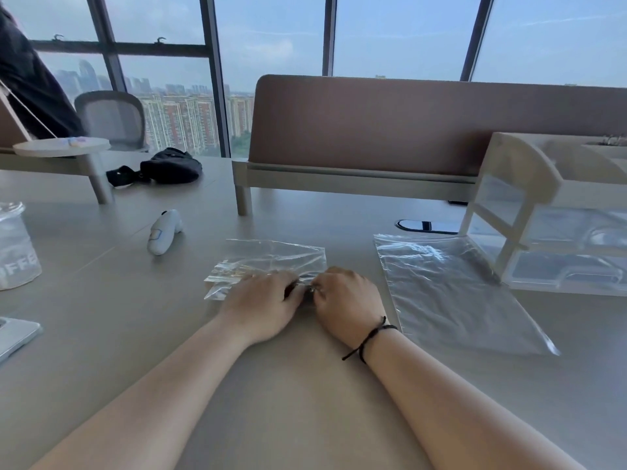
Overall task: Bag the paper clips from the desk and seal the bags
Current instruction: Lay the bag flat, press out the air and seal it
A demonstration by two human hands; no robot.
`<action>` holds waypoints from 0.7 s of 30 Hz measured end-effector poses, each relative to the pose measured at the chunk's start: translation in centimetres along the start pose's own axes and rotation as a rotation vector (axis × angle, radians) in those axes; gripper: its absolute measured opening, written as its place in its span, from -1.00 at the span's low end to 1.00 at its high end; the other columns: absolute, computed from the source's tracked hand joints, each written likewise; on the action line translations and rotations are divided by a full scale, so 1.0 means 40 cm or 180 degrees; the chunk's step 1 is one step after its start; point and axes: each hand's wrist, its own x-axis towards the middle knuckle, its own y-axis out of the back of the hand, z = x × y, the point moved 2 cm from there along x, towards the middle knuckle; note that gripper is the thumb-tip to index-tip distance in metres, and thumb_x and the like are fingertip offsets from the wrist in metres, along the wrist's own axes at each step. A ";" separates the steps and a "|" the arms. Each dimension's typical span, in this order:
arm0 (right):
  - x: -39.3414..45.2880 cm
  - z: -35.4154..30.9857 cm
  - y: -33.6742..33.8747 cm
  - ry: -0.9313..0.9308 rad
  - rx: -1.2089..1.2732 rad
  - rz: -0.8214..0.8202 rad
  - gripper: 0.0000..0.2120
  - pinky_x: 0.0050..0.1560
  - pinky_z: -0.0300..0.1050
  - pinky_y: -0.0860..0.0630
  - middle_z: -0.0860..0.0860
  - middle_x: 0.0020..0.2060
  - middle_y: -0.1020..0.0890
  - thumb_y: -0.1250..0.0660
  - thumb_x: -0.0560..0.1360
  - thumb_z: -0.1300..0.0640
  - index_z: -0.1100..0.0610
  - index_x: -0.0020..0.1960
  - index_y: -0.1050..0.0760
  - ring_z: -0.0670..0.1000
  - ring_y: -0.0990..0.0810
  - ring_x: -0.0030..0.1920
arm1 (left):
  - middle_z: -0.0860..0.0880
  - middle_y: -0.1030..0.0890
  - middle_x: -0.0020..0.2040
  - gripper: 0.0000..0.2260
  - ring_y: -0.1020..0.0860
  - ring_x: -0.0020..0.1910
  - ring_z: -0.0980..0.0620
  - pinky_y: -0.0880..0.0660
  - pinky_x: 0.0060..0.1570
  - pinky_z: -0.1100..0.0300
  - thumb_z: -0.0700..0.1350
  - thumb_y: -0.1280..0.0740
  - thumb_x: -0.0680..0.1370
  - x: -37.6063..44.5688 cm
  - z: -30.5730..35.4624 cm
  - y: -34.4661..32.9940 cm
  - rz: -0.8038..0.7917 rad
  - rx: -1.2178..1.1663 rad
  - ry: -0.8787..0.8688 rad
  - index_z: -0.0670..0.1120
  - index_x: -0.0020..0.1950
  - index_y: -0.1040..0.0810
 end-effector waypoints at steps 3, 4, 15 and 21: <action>-0.021 -0.004 0.016 0.0112 0.0006 0.0065 -0.76 -0.11 -0.08 -0.42 0.02 -0.04 -0.64 -0.20 0.49 0.06 0.06 -0.05 -0.63 0.13 -0.59 -0.01 | 0.02 -0.70 0.01 -0.62 -0.62 0.07 -0.17 -0.56 -0.04 0.01 0.25 -0.07 0.61 -0.010 0.011 0.005 0.0126 0.0212 0.0049 0.10 0.07 -0.60; -0.026 -0.005 0.021 0.0114 0.0024 0.0081 -0.77 -0.07 -0.08 -0.43 0.02 -0.03 -0.64 -0.21 0.48 0.05 0.06 -0.04 -0.63 0.13 -0.59 0.00 | 0.01 -0.70 -0.05 -0.65 -0.63 0.03 -0.16 -0.57 -0.08 0.01 0.24 -0.10 0.61 -0.011 0.012 0.006 0.0190 0.0249 0.0045 0.10 0.03 -0.61; -0.063 -0.014 0.047 0.0055 0.0192 0.0022 -0.75 -0.04 -0.08 -0.42 -0.01 0.00 -0.63 -0.25 0.44 -0.01 0.02 0.05 -0.58 0.11 -0.59 0.01 | 0.07 -0.53 0.41 -0.66 -0.43 0.42 -0.03 -0.35 0.39 0.02 0.04 -0.17 0.65 -0.048 0.056 -0.010 -0.0040 -0.0444 0.0126 0.13 0.42 -0.49; -0.092 0.015 0.070 0.0167 0.0176 0.0018 -0.70 0.02 -0.08 -0.45 -0.03 0.06 -0.63 -0.25 0.45 -0.01 0.03 0.12 -0.59 0.11 -0.60 0.04 | 0.17 0.08 0.64 -0.43 0.15 0.61 0.14 0.18 0.57 0.08 0.25 0.09 0.66 -0.052 0.058 -0.014 -0.1046 0.0127 -0.0010 0.09 0.64 0.08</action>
